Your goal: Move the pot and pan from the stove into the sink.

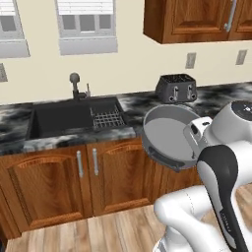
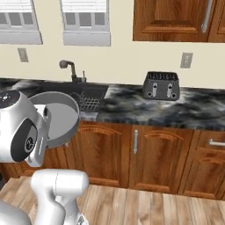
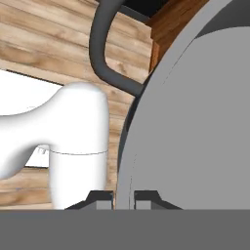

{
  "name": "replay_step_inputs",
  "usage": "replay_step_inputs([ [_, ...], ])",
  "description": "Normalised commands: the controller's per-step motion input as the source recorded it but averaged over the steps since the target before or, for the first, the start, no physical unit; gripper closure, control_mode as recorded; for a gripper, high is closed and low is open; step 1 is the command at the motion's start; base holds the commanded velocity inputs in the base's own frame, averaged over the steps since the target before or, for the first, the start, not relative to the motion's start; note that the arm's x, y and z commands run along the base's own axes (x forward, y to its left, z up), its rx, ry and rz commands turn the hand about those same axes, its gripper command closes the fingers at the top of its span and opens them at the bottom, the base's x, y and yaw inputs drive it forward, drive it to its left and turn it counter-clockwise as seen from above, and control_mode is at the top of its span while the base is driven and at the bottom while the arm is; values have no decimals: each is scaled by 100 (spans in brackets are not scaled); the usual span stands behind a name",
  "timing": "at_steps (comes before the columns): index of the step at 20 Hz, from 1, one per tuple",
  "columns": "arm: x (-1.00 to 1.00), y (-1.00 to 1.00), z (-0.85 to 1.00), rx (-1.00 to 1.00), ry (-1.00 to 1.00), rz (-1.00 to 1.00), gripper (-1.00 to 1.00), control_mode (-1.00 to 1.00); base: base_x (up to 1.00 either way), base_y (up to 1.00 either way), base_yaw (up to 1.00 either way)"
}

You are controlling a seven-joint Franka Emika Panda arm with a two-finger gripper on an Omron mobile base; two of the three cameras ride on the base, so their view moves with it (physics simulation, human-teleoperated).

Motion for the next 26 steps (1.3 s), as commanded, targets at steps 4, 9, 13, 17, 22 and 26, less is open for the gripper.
replay_step_inputs([
  [4,0,0,0,0,0,0,100,100,-2,88,-5],
  [9,0,0,0,0,0,0,100,100,-1,54,-1],
  [13,0,0,0,0,0,0,100,100,0,4,0],
  [17,0,0,0,0,0,0,100,100,18,9,0],
  [22,0,0,0,0,0,0,100,100,52,43,0],
  [26,0,0,0,0,0,0,100,100,66,57,-2],
])
